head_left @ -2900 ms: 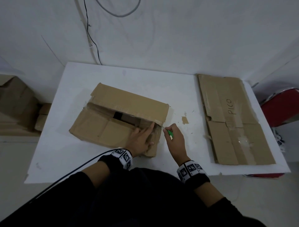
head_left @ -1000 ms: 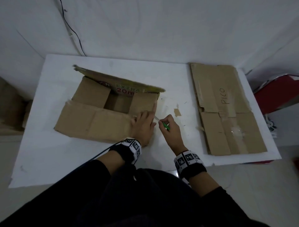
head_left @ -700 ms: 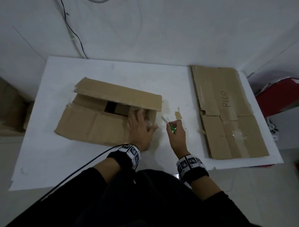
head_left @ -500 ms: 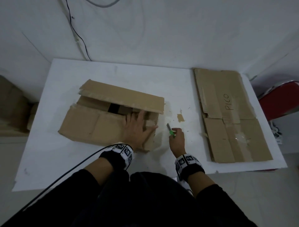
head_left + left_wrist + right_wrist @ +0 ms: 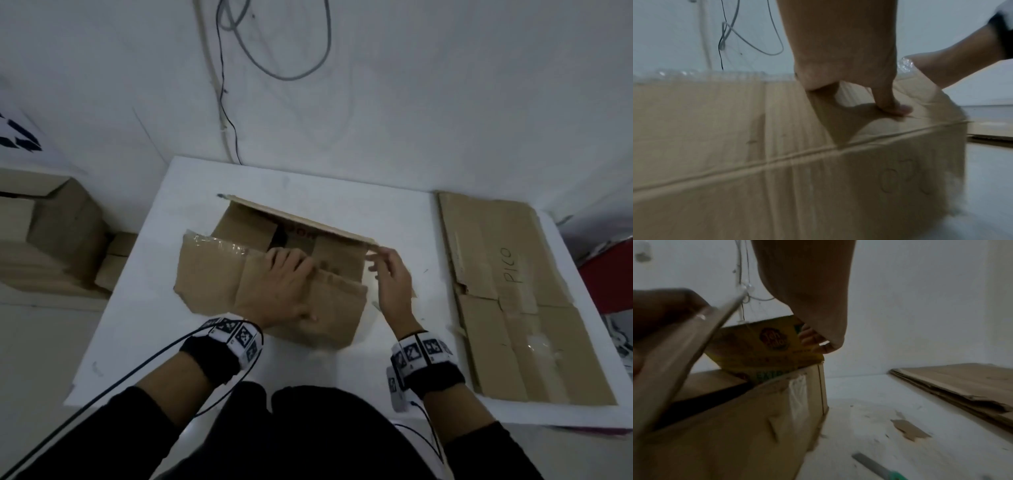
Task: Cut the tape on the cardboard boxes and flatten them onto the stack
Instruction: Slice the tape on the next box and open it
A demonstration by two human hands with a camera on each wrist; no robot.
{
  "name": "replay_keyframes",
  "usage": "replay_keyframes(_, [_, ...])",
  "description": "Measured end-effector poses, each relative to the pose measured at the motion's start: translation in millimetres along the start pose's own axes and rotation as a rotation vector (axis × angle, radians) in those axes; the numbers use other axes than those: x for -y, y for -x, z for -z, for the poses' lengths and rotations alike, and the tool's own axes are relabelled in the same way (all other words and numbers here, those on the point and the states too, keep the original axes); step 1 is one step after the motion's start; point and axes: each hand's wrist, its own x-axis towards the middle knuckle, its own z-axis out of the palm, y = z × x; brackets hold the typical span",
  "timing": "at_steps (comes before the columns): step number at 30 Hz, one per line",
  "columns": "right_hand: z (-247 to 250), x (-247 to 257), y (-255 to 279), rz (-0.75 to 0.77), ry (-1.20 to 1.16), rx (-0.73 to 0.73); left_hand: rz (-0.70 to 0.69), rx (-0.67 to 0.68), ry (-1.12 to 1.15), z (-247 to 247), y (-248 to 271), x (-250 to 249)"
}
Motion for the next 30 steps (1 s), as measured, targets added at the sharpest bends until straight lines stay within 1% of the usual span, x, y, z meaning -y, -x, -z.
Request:
replay_keyframes(1, [-1, 8, -9, 0.008, 0.003, -0.013, -0.040, -0.101, -0.017, 5, 1, -3])
replay_keyframes(3, [-4, 16, -35, -0.015, 0.078, 0.022, -0.119, -0.229, -0.016, 14, 7, -5])
replay_keyframes(5, [-16, 13, -65, -0.072, 0.204, 0.134, -0.206, -0.254, -0.001, 26, 23, -1])
replay_keyframes(6, [-25, 12, -78, -0.116, 0.280, 0.190, -0.205, -0.226, 0.035, 32, 32, 1])
replay_keyframes(7, [-35, 6, -89, -0.166, 0.367, 0.237, -0.174, -0.182, 0.073, 38, 42, 1])
replay_keyframes(8, [-47, 7, -94, -0.225, 0.432, 0.255, -0.103, -0.113, 0.085, 42, 50, 1])
replay_keyframes(10, [-65, 7, -93, -0.313, 0.538, 0.206, 0.015, 0.055, 0.013, 38, 60, 2])
replay_keyframes(11, [-70, 6, -92, -0.325, 0.563, 0.184, 0.072, 0.123, -0.023, 33, 63, 6])
replay_keyframes(12, [-74, 4, -89, -0.311, 0.595, 0.202, 0.123, 0.164, -0.028, 27, 63, 10])
replay_keyframes(13, [-78, 2, -86, -0.269, 0.649, 0.262, 0.163, 0.174, -0.024, 23, 63, 15])
replay_keyframes(14, [-81, -1, -87, -0.260, 0.720, 0.310, 0.195, 0.180, -0.043, 18, 60, 20])
replay_keyframes(15, [-83, -2, -91, -0.269, 0.793, 0.315, 0.230, 0.188, -0.096, 15, 55, 24])
replay_keyframes(16, [-86, 1, -94, -0.312, 0.863, 0.280, 0.253, 0.220, -0.163, 13, 49, 26])
replay_keyframes(18, [-88, 11, -105, -0.347, 0.973, 0.202, 0.259, 0.344, -0.232, 16, 30, 29])
replay_keyframes(20, [-85, 26, -116, -0.402, 0.909, 0.203, 0.265, 0.465, -0.230, 17, 13, 35])
replay_keyframes(22, [-80, 34, -124, -0.477, 0.870, 0.231, 0.294, 0.536, -0.198, 14, 4, 47])
replay_keyframes(24, [-81, 32, -127, -0.522, 0.889, 0.291, 0.352, 0.577, -0.165, 6, 3, 59])
replay_keyframes(25, [-84, 28, -126, -0.528, 0.892, 0.304, 0.391, 0.576, -0.147, 3, 4, 63])
replay_keyframes(27, [-91, 21, -117, -0.509, 0.893, 0.289, 0.445, 0.524, -0.100, 0, 5, 67])
replay_keyframes(30, [-101, 15, -101, -0.474, 0.905, 0.223, 0.449, 0.440, -0.084, 2, 3, 65])
